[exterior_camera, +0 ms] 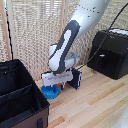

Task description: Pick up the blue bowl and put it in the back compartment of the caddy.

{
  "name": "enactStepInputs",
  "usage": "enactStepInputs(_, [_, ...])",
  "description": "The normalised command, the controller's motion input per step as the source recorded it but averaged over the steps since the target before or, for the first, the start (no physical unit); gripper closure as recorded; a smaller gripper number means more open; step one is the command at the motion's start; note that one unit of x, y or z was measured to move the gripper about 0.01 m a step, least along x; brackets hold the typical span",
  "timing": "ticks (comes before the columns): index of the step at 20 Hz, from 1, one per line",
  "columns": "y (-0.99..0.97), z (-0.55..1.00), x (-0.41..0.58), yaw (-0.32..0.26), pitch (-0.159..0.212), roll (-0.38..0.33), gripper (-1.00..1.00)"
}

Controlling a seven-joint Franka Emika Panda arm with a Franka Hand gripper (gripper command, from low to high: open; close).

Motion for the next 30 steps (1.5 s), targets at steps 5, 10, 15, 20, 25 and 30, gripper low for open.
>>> enactStepInputs(5, [0.06,-0.10,0.000,0.002,-0.026,-0.009,1.00])
enactStepInputs(10, [0.09,0.02,0.012,0.000,0.000,0.002,1.00])
enactStepInputs(15, [0.02,0.82,0.245,-0.001,-0.004,0.032,1.00])
enactStepInputs(20, [0.00,1.00,0.303,-0.001,0.013,0.036,1.00])
enactStepInputs(25, [0.01,1.00,0.345,0.000,0.042,0.017,1.00])
enactStepInputs(30, [0.13,1.00,0.401,-0.010,0.040,0.013,1.00])
